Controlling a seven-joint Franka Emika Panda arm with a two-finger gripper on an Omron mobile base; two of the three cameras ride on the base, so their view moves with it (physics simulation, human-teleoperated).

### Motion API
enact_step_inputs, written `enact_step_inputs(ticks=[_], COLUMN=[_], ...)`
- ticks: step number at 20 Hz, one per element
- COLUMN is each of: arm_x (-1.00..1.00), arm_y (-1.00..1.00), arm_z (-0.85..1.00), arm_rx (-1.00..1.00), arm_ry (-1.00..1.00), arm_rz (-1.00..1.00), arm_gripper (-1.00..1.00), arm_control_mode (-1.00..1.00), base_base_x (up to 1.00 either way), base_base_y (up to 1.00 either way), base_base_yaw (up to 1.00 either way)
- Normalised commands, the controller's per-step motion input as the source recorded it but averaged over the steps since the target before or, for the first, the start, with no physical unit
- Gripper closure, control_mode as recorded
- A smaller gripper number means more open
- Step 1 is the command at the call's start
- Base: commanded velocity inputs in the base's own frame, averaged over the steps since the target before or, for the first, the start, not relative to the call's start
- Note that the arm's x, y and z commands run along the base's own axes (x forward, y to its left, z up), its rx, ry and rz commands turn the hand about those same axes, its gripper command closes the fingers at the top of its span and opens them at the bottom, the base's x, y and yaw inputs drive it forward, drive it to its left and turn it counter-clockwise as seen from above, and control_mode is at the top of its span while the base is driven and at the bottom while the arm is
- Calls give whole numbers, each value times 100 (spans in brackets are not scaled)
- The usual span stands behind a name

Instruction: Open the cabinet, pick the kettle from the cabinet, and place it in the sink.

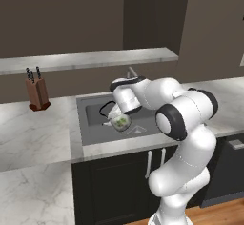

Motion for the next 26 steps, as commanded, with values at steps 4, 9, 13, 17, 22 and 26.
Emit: enact_step_inputs(ticks=[4, 9, 13, 17, 22, 26], arm_x=[21, 18, 13, 15, 21, 24], arm_y=[0, 0, -2, 1, 6, 7], arm_z=[-10, -13, -17, -17, -18, -15], arm_rx=[-1, 0, 0, 0, 0, 0], arm_ry=[0, 0, 0, 0, 0, 0], arm_rz=[1, 3, 5, 2, 0, 0], arm_gripper=[100, 100, 100, 100, 100, 100], arm_control_mode=[-100, -100, -100, -100, -100, -100], base_base_x=[0, 0, 0, 0, 0, 0], base_base_y=[0, 0, 0, 0, 0, 0], base_base_yaw=[0, 0, 0, 0, 0, 0])
